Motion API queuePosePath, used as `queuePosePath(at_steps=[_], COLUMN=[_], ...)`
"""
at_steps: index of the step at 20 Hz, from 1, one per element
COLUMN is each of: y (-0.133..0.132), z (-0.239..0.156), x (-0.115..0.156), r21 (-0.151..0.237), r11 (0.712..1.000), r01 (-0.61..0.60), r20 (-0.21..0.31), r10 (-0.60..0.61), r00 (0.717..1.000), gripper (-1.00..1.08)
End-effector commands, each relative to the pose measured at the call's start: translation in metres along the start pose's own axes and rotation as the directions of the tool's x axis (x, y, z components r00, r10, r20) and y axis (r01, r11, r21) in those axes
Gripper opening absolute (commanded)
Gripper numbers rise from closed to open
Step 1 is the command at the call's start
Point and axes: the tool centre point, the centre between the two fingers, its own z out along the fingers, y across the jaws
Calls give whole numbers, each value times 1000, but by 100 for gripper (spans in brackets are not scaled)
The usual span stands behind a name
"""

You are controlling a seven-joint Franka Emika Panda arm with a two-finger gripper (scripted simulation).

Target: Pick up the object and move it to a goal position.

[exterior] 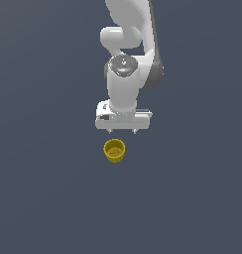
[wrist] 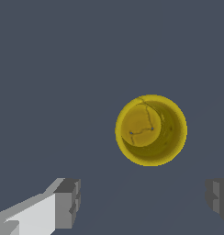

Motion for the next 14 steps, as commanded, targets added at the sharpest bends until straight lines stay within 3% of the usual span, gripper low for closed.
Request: queuePosePath(at_steps=[1,14], y=[0,-12], z=[0,-3], x=[0,-3], r21=[0,4], r11=[1000,1000], r01=[0,31], r20=[0,4], r10=[0,-31], r00=[1000,1000], gripper=[28,28])
